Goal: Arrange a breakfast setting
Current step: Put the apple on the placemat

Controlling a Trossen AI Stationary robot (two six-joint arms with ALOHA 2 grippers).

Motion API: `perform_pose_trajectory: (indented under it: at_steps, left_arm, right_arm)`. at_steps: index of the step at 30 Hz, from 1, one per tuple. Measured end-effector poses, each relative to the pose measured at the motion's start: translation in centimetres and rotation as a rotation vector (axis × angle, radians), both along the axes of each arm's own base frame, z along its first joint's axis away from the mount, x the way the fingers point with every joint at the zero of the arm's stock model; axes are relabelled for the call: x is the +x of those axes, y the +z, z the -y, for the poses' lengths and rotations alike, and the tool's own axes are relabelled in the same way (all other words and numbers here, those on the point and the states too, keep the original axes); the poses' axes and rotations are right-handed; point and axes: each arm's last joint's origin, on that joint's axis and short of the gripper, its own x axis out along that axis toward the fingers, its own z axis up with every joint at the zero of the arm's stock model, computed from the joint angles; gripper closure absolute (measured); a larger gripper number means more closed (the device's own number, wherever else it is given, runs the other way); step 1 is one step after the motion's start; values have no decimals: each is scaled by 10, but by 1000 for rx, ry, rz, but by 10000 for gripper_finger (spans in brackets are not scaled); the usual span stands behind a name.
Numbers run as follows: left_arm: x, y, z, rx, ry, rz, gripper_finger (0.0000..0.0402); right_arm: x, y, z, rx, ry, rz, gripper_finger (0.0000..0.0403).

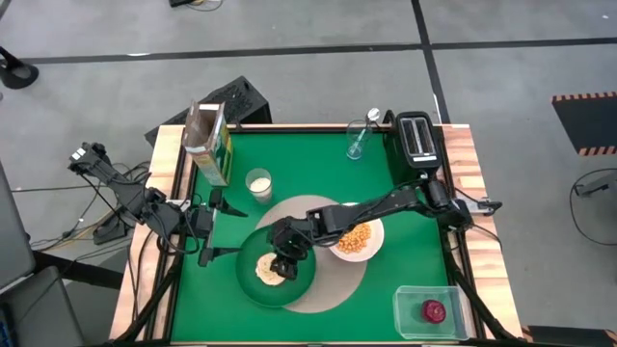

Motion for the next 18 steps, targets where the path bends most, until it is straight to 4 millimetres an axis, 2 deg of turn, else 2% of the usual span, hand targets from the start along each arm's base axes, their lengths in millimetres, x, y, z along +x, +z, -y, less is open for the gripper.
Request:
perform_pose_trajectory:
  at_steps: [9, 18]
  left_arm:
    - [0, 1, 0, -20, 3, 5, 3]
    - [11, -5, 9, -28, 4, -14, 3]
  right_arm:
    - [-41, 51, -35, -114, 26, -6, 232]
    - [-80, 78, -63, -175, 5, -55, 232]
